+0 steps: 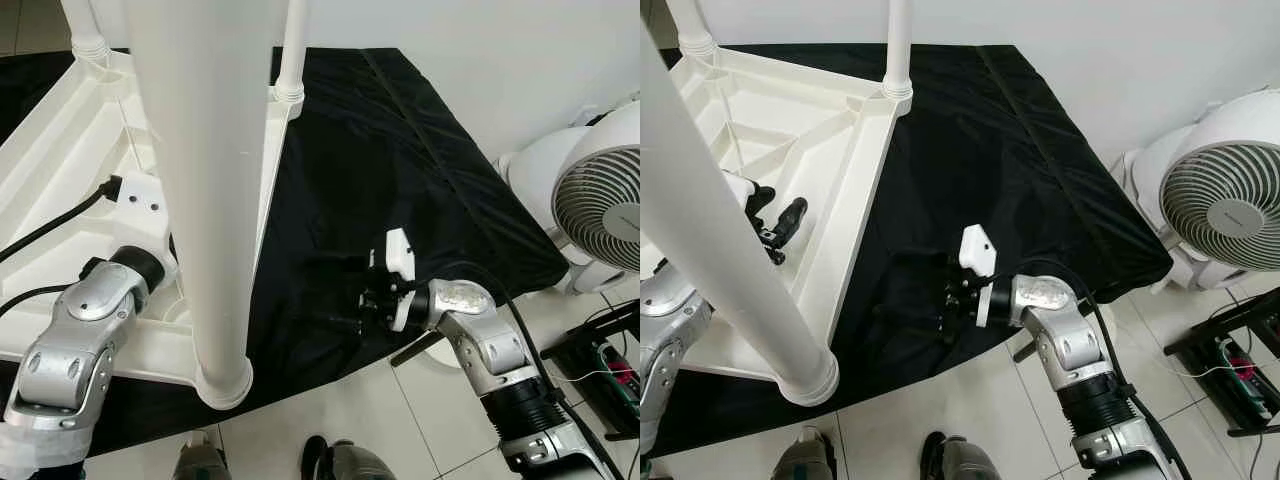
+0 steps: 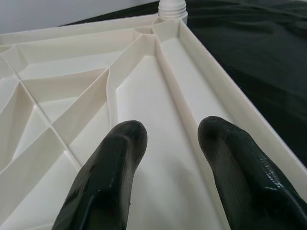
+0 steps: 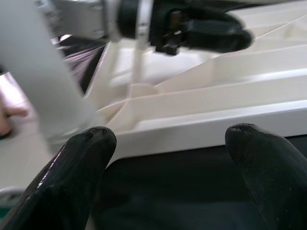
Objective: Building children table
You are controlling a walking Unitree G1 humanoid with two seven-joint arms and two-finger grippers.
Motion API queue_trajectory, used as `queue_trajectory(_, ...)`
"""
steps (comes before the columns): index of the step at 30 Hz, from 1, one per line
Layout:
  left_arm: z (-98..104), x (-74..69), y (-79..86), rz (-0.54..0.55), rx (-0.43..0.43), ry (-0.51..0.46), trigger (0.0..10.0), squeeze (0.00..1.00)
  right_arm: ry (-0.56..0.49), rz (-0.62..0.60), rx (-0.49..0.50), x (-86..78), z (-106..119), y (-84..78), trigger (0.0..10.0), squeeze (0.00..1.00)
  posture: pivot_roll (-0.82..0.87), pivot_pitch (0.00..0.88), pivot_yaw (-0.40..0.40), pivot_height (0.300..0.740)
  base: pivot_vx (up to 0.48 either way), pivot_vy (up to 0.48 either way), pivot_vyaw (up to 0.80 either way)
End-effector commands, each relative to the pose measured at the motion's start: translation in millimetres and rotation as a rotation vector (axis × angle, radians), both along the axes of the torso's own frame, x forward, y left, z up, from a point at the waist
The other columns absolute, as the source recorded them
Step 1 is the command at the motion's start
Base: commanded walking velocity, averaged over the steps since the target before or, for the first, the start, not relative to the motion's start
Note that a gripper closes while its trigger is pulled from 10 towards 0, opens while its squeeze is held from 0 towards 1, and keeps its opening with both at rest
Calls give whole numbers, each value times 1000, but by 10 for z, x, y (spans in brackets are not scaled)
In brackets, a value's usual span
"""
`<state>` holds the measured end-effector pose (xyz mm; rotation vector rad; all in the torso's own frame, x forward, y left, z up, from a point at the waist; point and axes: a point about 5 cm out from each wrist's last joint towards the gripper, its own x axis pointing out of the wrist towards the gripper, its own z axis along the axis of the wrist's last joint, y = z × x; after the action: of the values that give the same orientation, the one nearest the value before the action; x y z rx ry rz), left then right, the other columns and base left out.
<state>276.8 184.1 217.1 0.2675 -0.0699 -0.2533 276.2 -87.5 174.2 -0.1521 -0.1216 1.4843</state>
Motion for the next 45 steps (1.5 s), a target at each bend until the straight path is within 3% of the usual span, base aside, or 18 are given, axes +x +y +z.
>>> queue_trajectory(1, -71, -46, -64, -134, 48, 49, 10000, 0, 7, 68, -18, -44, 16, 11, 10000, 0, 178, 162, -156, 740, 0, 0, 0)
queue_trajectory(7, -128, -151, -113, -275, 93, 107, 10000, 0, 2, 238, -87, -112, 61, 65, 10000, 0, 193, 148, -163, 740, 0, 0, 0)
queue_trajectory(17, -268, -183, -13, -248, 170, 186, 10000, 0, -9, 382, -138, -168, 4, 205, 10000, 0, 222, 137, -165, 740, 0, 0, 0)
queue_trajectory(19, -278, -197, 71, -209, 180, 197, 10000, 0, -32, 444, -131, -183, -4, 365, 10000, 0, 241, 132, -169, 740, 0, 0, 0)
queue_trajectory(21, -274, -204, 79, -209, 180, 197, 10000, 0, -38, 453, -127, -184, -2, 397, 10000, 0, 241, 132, -169, 740, 0, 0, 0)
queue_trajectory(23, -252, -210, 122, -196, 181, 195, 10000, 0, -76, 391, -54, -112, 52, 569, 10000, 0, 251, 130, -172, 740, 0, 0, 0)
queue_trajectory(26, -238, -211, 161, -183, 185, 192, 10000, 0, -97, 368, -15, -83, 80, 680, 10000, 0, 256, 129, -173, 740, 0, 0, 0)
queue_trajectory(34, -197, -193, 225, -148, 194, 177, 10000, 0, -92, 428, 8, -133, 27, 961, 10000, 0, 262, 140, -176, 740, 0, 0, 0)
queue_trajectory(45, -181, -181, 226, -135, 188, 166, 10000, 0, -90, 490, 0, -175, -38, 1110, 10000, 0, 257, 153, -183, 740, 0, 0, 0)
